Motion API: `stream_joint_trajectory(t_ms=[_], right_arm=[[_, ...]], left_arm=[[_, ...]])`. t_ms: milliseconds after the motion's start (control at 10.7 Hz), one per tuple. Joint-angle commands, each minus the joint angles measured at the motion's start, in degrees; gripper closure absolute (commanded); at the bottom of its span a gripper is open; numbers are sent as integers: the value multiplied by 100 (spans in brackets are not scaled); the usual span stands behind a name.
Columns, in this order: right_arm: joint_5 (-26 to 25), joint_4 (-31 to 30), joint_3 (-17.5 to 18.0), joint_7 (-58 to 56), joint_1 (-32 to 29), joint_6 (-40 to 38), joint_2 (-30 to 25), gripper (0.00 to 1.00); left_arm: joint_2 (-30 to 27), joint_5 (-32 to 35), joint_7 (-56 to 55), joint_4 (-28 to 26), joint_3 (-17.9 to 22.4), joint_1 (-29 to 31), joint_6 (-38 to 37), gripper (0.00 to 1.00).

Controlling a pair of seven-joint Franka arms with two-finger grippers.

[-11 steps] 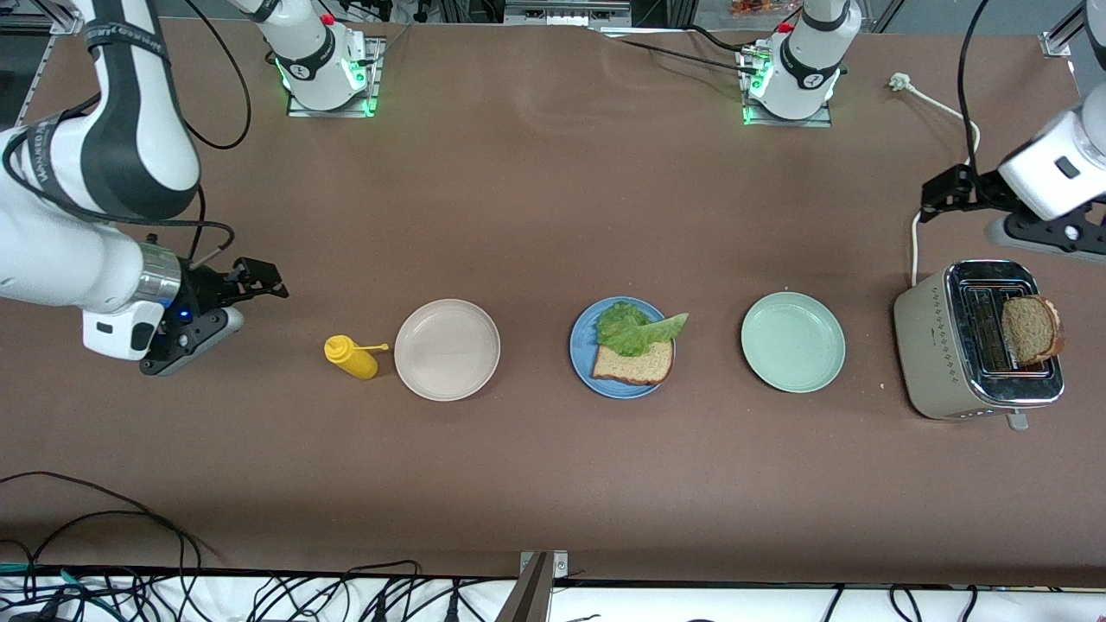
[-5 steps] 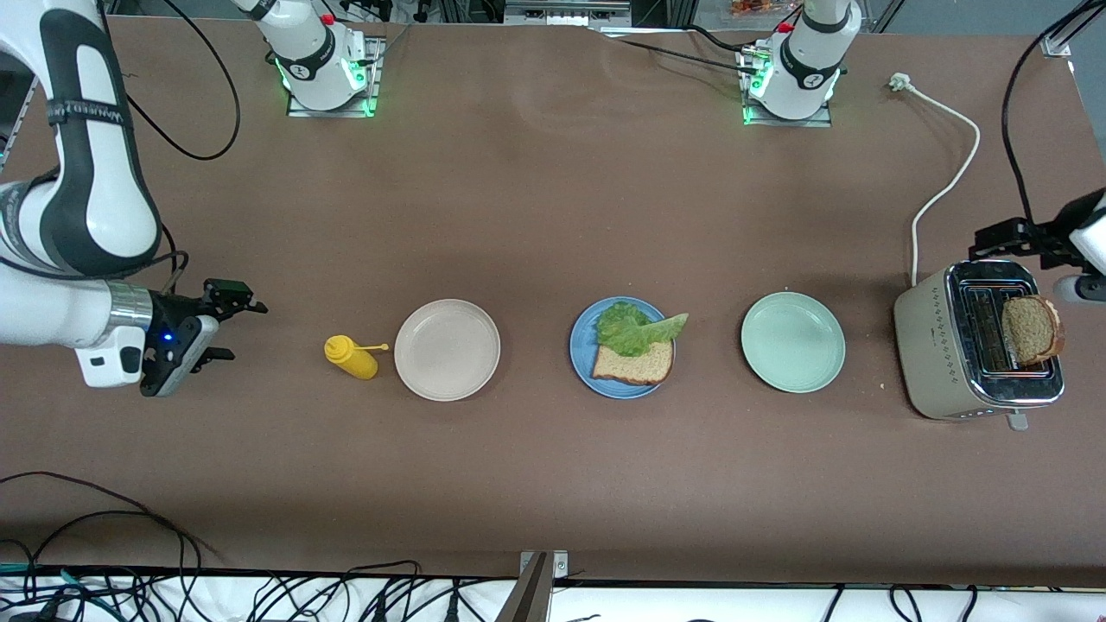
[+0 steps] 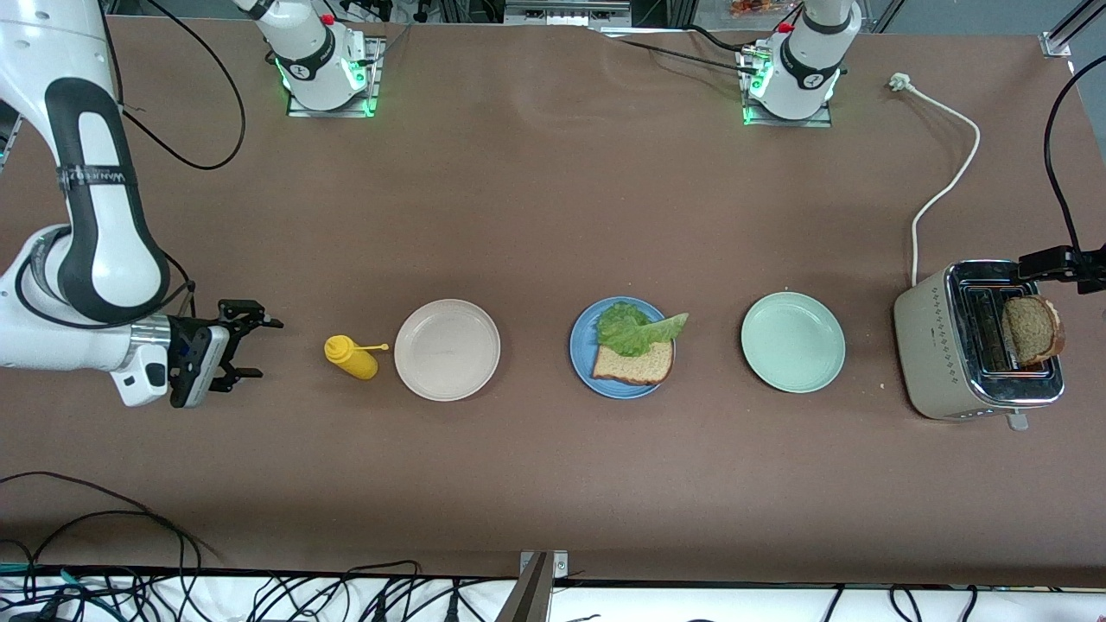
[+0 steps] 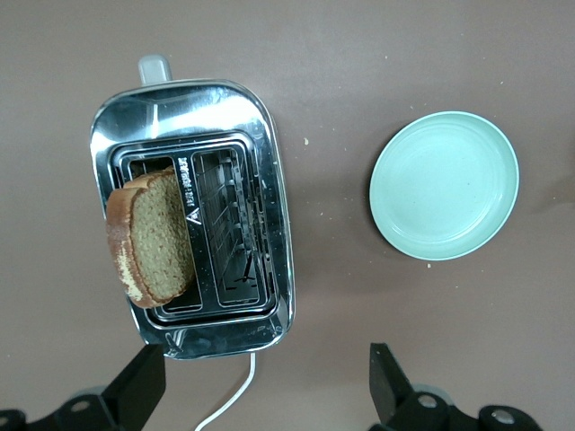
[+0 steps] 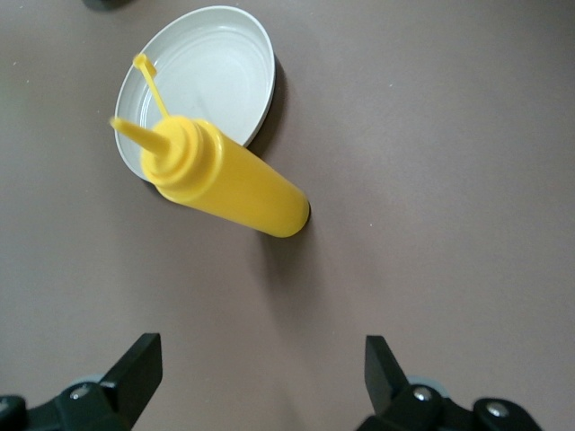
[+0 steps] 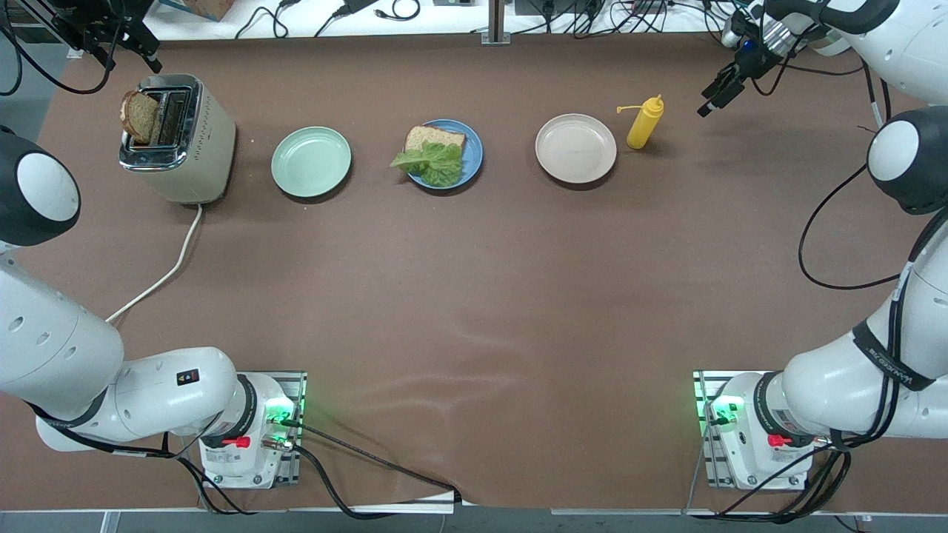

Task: Make sandwich in blue plate with both arms
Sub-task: 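Grasp the yellow mustard bottle with the right gripper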

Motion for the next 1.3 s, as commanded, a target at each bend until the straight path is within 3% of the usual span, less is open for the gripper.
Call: stream_joint_trajectory(t_ms=[0, 186, 279, 745, 1210], right_arm=[[568, 111, 120, -1047, -120, 212, 418, 0], [1594, 111, 120, -2022, -120, 300, 761, 0], [1834, 111, 128, -2296, -111, 301, 884, 0], [2107, 111, 216, -2772, -111, 318, 1088, 0], [2592, 102, 216, -4212, -111, 230, 1342, 0]], left_arm=[[12, 5, 21, 238, -124, -54, -97, 0], [-50, -4, 21, 325, -169, -194, -219, 0], [-85, -4, -66, 326, -169, -265, -237, 0], [-199, 5, -94, 326, -247, -336, -334, 0], [-244, 14, -94, 326, -230, -327, -422, 0]])
